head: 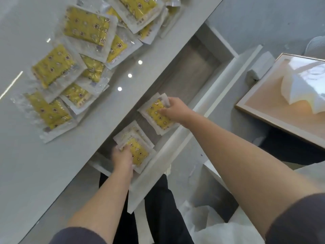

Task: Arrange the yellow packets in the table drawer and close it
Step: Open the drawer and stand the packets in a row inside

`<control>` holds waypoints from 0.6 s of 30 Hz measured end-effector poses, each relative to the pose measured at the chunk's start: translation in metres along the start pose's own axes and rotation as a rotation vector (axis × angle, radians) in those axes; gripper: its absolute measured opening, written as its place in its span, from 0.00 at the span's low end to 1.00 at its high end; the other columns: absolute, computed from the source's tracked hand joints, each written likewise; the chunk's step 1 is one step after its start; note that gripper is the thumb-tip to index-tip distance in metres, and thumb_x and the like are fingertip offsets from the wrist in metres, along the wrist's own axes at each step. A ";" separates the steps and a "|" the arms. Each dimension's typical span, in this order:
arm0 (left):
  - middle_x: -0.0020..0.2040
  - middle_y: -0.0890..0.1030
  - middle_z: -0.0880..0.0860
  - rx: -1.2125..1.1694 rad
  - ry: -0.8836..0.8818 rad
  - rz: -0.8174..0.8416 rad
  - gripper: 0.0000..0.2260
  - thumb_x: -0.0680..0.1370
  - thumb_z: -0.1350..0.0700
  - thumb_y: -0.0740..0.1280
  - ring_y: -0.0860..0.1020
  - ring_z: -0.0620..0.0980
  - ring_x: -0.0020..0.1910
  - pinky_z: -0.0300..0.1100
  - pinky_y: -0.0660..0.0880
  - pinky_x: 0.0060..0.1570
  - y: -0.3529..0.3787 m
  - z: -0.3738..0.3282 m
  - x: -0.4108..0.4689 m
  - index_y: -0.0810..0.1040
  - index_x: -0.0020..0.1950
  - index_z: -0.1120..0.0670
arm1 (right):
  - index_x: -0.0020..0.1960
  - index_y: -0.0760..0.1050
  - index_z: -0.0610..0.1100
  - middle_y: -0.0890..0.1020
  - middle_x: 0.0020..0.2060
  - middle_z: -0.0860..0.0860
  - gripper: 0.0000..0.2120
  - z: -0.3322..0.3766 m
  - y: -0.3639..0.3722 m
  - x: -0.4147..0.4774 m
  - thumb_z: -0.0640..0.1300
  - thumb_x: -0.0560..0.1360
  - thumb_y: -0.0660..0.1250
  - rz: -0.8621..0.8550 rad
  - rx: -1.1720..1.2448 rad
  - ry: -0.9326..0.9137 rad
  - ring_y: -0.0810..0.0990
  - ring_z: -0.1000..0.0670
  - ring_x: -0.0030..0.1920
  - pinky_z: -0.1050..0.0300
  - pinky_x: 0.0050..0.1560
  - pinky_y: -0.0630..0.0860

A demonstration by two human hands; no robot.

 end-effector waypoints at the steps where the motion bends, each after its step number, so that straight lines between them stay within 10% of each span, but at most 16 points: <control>1: 0.58 0.76 0.54 -0.001 -0.019 -0.023 0.14 0.81 0.60 0.61 0.76 0.53 0.55 0.45 0.72 0.53 0.003 0.004 0.010 0.70 0.67 0.57 | 0.69 0.67 0.41 0.77 0.61 0.45 0.21 -0.001 0.007 0.009 0.43 0.78 0.66 -0.005 -0.047 -0.004 0.78 0.46 0.57 0.56 0.54 0.75; 9: 0.66 0.72 0.62 0.537 -0.061 -0.148 0.20 0.80 0.63 0.59 0.74 0.61 0.62 0.51 0.75 0.56 0.005 0.006 0.052 0.64 0.71 0.63 | 0.77 0.58 0.42 0.71 0.69 0.43 0.30 -0.033 0.053 0.053 0.36 0.77 0.64 0.001 -0.223 0.073 0.74 0.44 0.63 0.60 0.51 0.71; 12: 0.65 0.72 0.62 0.981 0.240 -0.092 0.19 0.81 0.59 0.59 0.74 0.58 0.56 0.47 0.72 0.47 0.004 -0.011 0.036 0.64 0.71 0.63 | 0.71 0.66 0.46 0.78 0.60 0.45 0.27 -0.039 0.060 0.058 0.38 0.74 0.68 -0.042 -0.319 0.076 0.78 0.46 0.51 0.55 0.48 0.79; 18: 0.75 0.57 0.53 1.223 0.665 0.182 0.31 0.78 0.55 0.68 0.63 0.56 0.72 0.52 0.74 0.57 0.012 -0.021 0.054 0.56 0.76 0.46 | 0.73 0.60 0.51 0.66 0.68 0.45 0.33 -0.030 0.069 0.059 0.39 0.72 0.68 -0.236 -0.977 -0.374 0.67 0.42 0.65 0.50 0.55 0.71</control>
Point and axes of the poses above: each hand's wrist, its own x-axis towards the middle knuckle, its own y-axis out of the palm, z = x × y, the point moved 2 cm from there along x, towards the middle knuckle
